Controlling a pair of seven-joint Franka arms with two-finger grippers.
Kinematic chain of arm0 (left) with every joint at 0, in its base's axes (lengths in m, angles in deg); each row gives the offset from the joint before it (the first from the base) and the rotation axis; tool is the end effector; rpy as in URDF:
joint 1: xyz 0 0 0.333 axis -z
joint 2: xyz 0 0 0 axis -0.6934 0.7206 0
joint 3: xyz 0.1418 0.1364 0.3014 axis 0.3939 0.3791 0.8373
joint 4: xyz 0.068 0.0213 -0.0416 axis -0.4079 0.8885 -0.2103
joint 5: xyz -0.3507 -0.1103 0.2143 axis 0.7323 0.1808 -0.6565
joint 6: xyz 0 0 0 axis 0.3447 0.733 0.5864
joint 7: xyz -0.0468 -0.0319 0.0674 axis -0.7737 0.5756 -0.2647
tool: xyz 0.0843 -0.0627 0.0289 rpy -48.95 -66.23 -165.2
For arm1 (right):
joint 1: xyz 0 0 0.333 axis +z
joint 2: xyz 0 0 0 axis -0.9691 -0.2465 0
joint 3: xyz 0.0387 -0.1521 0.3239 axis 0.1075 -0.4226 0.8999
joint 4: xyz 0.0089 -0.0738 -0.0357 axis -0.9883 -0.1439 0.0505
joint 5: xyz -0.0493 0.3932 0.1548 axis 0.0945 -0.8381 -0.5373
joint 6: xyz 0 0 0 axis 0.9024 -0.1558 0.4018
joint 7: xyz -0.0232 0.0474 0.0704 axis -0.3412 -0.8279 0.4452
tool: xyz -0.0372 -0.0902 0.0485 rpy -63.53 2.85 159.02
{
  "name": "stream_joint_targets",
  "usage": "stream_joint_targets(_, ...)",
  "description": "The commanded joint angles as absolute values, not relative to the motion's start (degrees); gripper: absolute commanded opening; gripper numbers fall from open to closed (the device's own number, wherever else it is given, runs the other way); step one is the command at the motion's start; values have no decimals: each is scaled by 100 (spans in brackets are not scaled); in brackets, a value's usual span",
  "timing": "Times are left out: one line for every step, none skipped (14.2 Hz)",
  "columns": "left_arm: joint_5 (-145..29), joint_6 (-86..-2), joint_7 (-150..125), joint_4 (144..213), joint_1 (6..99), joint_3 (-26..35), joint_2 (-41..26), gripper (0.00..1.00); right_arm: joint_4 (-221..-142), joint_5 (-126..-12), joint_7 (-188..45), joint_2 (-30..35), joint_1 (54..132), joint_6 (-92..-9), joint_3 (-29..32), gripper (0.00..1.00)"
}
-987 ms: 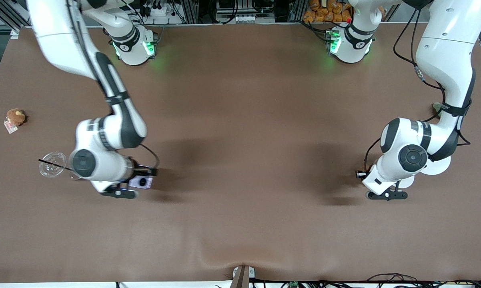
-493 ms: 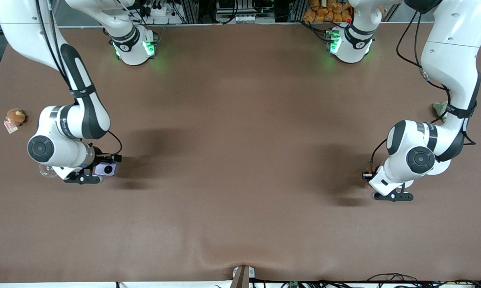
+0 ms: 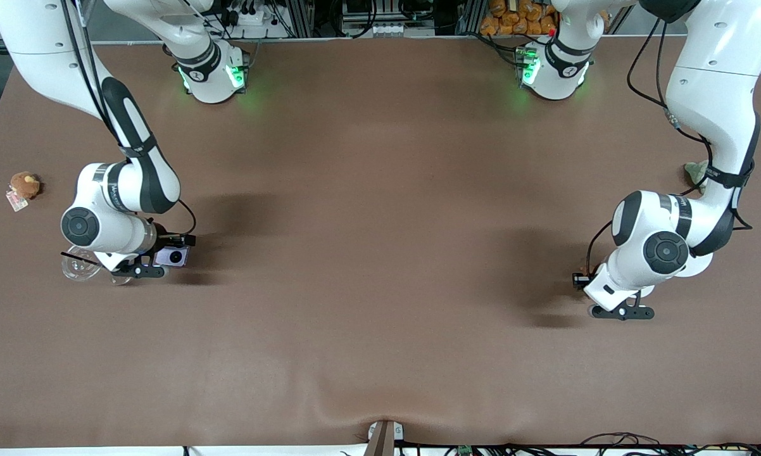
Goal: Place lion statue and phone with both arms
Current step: 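Lower the lion beside the lamp while the right gripper carries the phone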
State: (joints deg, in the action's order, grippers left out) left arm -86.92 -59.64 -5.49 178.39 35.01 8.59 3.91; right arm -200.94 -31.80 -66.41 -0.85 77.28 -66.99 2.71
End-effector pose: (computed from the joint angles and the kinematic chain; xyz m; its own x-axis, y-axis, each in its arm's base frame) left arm 0.7121 -0.0396 0.2212 0.9987 -0.0465 -0.0198 -0.0483 -0.9935 -0.1029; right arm 0.6070 -0.0250 0.2009 0.9757 -0.0411 -0.2151 -0.0350 -0.9989 0.0322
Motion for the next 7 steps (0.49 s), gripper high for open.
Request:
stream_joint_targets(-8786, -6056, -572, 17838, 3371, 804, 334, 100, -20111, -3074, -6766, -174, 7468, -6989, 393, 40)
stream_joint_targets(-8786, -6047, -572, 17838, 3336, 795, 307, 100, -20102, -3074, -6854, -192, 7441, -6990, 393, 41)
stream_joint_targets(-8786, -6047, -572, 17830, 3344, 795, 272, 100, -20093, -3074, -6863, -201, 7441, -6999, 393, 41)
stream_joint_targets(-8786, -6038, -520, 17812, 3353, 760, 220, 100, -20093, -3074, -6863, -209, 7441, -6999, 393, 41)
stream_joint_targets(-8778, -5986, -493, 17803, 3379, 751, 141, 100, -20093, -3074, -6863, -218, 7432, -6999, 393, 41)
stream_joint_targets(-8760, -5959, -467, 17812, 3397, 734, 44, 100, -20093, -3074, -6863, -227, 7432, -7034, 393, 42)
stream_joint_targets(-8751, -5898, -466, 17812, 3388, 681, -44, 100, -20085, -3074, -6872, -279, 7415, -7086, 393, 45)
